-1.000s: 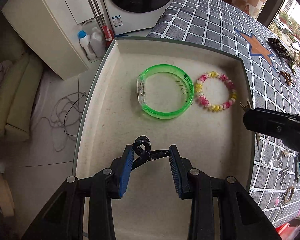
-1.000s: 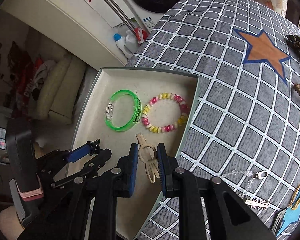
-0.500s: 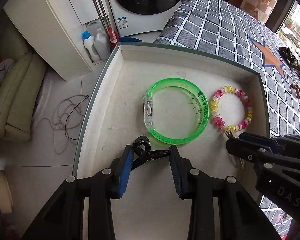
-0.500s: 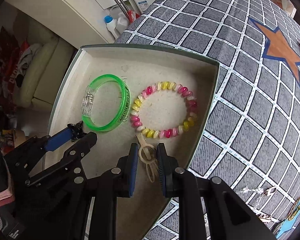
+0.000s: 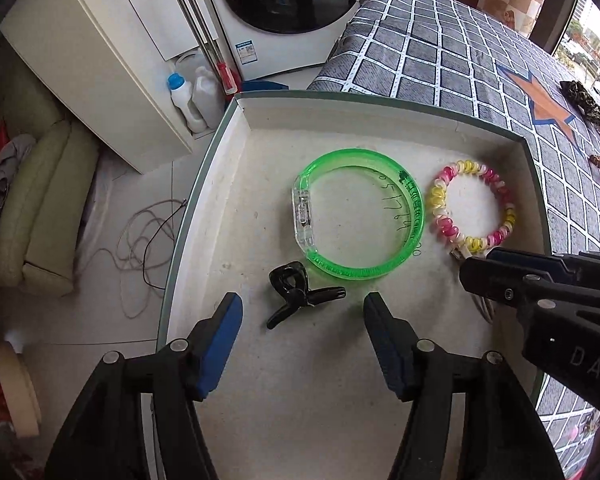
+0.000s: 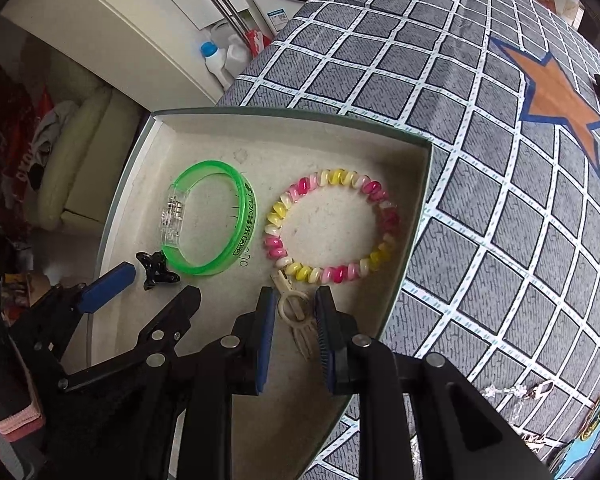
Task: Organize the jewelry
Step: 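Open both tools to drop the clips in the tray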
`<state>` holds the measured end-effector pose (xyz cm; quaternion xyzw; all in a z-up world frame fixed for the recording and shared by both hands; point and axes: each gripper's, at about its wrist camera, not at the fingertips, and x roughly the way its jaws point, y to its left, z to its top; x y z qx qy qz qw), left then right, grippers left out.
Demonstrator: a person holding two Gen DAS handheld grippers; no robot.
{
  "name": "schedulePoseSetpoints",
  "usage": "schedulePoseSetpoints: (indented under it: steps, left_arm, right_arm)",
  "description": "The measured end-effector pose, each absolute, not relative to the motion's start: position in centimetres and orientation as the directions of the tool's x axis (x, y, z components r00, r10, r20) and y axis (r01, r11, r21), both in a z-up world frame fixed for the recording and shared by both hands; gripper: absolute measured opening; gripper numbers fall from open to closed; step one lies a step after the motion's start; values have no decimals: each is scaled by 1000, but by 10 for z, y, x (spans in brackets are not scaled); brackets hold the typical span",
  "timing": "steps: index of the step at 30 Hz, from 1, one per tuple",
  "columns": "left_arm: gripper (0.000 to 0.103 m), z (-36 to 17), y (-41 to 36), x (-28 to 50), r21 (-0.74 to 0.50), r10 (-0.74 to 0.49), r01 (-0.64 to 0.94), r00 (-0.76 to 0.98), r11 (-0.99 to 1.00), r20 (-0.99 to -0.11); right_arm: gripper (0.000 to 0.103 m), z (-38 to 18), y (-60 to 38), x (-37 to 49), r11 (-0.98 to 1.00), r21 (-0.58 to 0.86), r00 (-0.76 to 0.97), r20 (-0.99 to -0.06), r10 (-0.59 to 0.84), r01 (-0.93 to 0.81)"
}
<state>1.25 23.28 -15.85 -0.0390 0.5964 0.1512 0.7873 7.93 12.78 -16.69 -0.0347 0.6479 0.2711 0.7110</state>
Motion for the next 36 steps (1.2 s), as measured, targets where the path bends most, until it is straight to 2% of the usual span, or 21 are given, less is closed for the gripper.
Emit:
schedulePoseSetpoints:
  steps: [3, 7, 11, 16, 17, 18, 19, 24, 33, 34, 36]
  left_arm:
    - [69, -158, 231, 12, 124, 195, -285, 233, 950, -953]
    - [70, -158, 231, 12, 128, 197, -290, 222, 948, -955]
    - [70, -156, 230, 8, 137, 201, -282, 213, 950, -956]
    - [70, -154, 230, 2, 139, 202, -285, 201, 948, -959]
    - [72, -154, 229, 2, 144, 205, -284, 200, 948, -958]
    - [93, -153, 227, 0, 150, 210, -282, 198, 948, -957]
    - [103, -151, 225, -1, 154, 217, -282, 207, 947, -954]
    - [103, -146, 205, -3, 189, 236, -212, 222, 959, -946]
    - [103, -119, 153, 11, 167, 185, -86, 287, 982, -940]
    - [103, -115, 147, 13, 159, 173, -73, 295, 985, -940]
    - [103, -107, 133, 18, 144, 149, -40, 312, 989, -938]
  right_arm:
    - [29, -166, 126, 80, 849, 316, 8, -936, 352, -423]
    - [47, -161, 124, 79, 842, 341, 6, -926, 378, -418]
    - [52, -152, 118, 78, 838, 366, 9, -915, 404, -405]
    - [67, -133, 99, 72, 832, 408, 37, -890, 454, -376]
    - [69, -129, 95, 69, 832, 413, 47, -886, 461, -369]
    - [71, -125, 91, 67, 833, 418, 54, -883, 467, -362]
    - [73, -122, 86, 65, 833, 423, 60, -880, 472, -356]
    - [80, -112, 53, 52, 858, 407, 92, -886, 454, -313]
    - [81, -116, -41, 42, 934, 336, 149, -924, 351, -120]
    - [85, -117, -53, 40, 940, 327, 151, -929, 339, -98]
    - [87, -117, -75, 33, 952, 300, 165, -937, 307, -63]
